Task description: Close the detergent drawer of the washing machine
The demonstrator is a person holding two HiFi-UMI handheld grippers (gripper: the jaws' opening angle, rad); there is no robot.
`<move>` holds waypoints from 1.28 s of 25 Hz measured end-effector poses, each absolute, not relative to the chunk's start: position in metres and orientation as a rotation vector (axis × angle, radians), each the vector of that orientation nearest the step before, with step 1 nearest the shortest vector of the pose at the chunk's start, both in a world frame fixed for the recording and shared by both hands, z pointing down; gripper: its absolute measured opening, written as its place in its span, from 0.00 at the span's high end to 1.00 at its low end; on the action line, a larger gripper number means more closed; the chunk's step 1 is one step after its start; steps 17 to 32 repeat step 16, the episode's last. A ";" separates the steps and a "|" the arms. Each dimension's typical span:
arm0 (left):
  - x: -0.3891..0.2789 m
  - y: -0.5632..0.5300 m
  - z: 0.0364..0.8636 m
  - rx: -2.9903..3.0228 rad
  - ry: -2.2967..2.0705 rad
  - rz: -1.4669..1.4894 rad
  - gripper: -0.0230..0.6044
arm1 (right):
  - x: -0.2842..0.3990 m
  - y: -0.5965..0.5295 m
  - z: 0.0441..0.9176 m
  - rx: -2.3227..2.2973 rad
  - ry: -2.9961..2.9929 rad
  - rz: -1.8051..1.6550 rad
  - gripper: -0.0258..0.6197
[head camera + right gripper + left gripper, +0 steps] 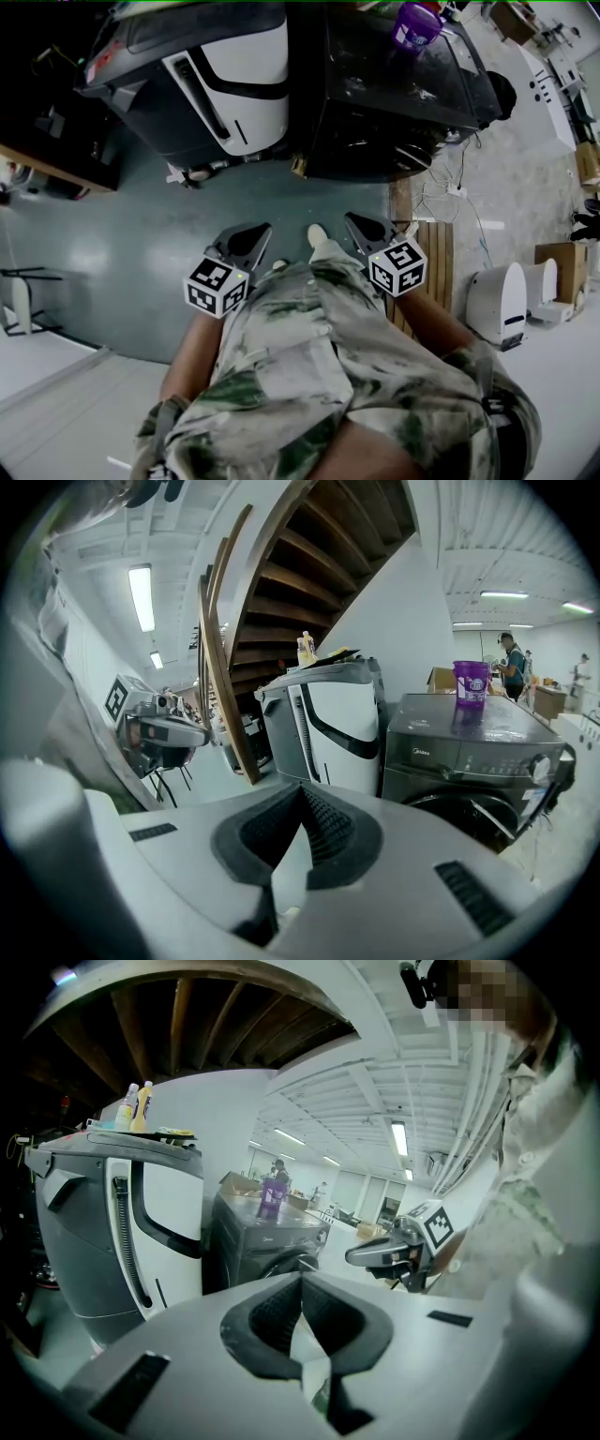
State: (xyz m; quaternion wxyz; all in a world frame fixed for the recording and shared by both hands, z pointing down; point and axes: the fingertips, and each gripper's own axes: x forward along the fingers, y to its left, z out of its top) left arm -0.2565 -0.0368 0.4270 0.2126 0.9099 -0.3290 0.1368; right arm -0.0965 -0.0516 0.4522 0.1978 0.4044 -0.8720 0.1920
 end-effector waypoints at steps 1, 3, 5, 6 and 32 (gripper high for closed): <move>-0.256 -0.037 0.427 2.526 -0.911 0.380 0.93 | -0.096 -0.051 0.452 1.133 -2.440 0.538 0.93; -0.255 -0.037 0.428 2.528 -0.903 0.381 0.93 | -0.096 -0.049 0.453 1.137 -2.437 0.541 0.93; -0.253 -0.038 0.429 2.531 -0.896 0.380 0.93 | -0.094 -0.048 0.454 1.141 -2.434 0.543 0.93; -0.251 -0.038 0.430 2.531 -0.892 0.380 0.93 | -0.093 -0.048 0.454 1.144 -2.431 0.545 0.93; -0.248 -0.039 0.441 2.511 -0.879 0.384 0.93 | -0.086 -0.049 0.459 1.147 -2.408 0.546 0.93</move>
